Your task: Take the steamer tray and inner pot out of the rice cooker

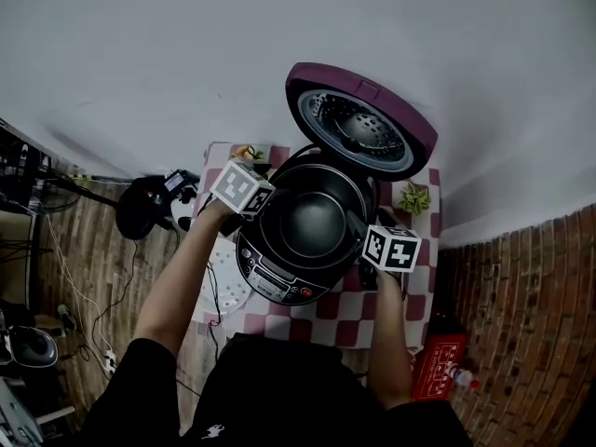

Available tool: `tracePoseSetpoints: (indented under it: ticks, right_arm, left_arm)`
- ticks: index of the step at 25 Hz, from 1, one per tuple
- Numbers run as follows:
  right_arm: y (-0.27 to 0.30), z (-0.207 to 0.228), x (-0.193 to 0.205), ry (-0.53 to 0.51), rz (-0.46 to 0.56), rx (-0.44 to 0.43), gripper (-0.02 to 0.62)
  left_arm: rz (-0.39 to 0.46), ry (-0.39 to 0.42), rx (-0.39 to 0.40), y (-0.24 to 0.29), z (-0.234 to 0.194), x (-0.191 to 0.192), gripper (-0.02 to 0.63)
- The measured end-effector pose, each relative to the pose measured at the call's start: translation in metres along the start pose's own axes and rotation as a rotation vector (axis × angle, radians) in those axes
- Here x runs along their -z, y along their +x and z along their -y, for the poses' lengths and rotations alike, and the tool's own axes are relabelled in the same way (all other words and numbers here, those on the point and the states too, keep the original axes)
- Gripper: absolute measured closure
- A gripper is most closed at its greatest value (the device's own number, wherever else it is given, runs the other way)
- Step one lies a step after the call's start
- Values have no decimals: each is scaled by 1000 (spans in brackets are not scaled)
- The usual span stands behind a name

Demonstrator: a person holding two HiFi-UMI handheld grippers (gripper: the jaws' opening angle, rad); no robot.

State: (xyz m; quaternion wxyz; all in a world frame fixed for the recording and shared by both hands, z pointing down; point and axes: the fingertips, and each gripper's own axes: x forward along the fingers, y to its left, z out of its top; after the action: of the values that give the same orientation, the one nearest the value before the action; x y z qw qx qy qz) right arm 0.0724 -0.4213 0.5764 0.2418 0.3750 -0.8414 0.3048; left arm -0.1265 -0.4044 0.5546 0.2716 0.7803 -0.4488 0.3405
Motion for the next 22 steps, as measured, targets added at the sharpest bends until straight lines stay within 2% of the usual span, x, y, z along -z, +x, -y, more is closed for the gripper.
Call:
tracePoseSetpoints:
  ticks: [3,5,9,17,22]
  right_arm:
    - [2,3,3,34,-15,6,255]
    - [3,5,3,46,-24,23,255]
    - [4,10,1,58,-22,81,255]
    - [-2,11,-4,-6,-9,170,295]
    - [-8,6,-12,-41,25,185,342]
  left_arm:
    - [-47,-7,50,14,1,2,281]
    - [-74,-15,75,22,0,4,307]
    - [-120,0,48,31,-9,9,376]
    - [-68,-31,23,22,-11,-1,413]
    - [-54,11,-4,12,-6,-9,437]
